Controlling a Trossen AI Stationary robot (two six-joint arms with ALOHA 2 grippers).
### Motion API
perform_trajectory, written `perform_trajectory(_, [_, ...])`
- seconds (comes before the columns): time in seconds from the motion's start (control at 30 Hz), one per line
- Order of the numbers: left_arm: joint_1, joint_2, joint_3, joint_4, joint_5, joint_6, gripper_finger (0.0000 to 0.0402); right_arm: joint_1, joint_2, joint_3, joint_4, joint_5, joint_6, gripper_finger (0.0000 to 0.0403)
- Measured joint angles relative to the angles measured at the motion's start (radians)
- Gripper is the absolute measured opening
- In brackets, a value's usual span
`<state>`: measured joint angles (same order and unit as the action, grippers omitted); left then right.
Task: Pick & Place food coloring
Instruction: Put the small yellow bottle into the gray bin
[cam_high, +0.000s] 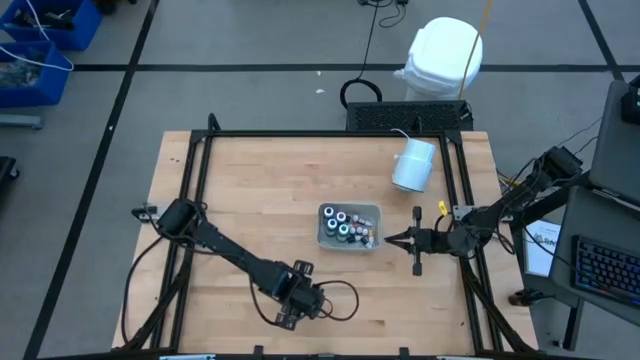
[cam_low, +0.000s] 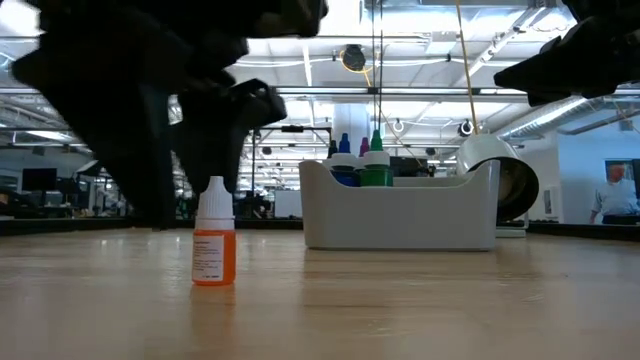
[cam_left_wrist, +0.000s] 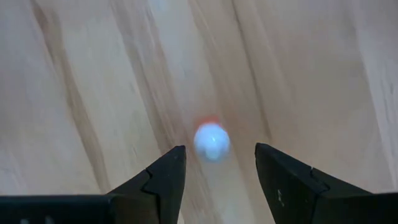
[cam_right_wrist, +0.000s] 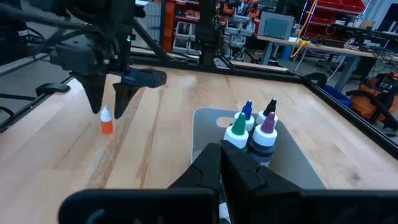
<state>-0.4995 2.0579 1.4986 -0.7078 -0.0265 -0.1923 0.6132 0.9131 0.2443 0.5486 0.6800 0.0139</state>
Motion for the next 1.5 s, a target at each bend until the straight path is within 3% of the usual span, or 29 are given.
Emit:
perform_trajectory(0.73, [0.023, 0.0, 0.011, 0.022, -0.063, 0.008, 0.0198, 0.0, 0.0, 0.0, 0.0, 0.0, 0.0, 0.0004])
perform_trajectory(1.23, [0.019, 0.0, 0.011, 0.024, -0.02, 0.016, 0.0197, 0.0, 0.0, 0.0, -0.001, 0.0, -0.002, 0.0004])
perform_trajectory(1.5, [0.009, 0.0, 0.011, 0.043, -0.018, 0.067, 0.0154, 0.0, 0.0, 0.0, -0.008, 0.0, -0.003, 0.0004])
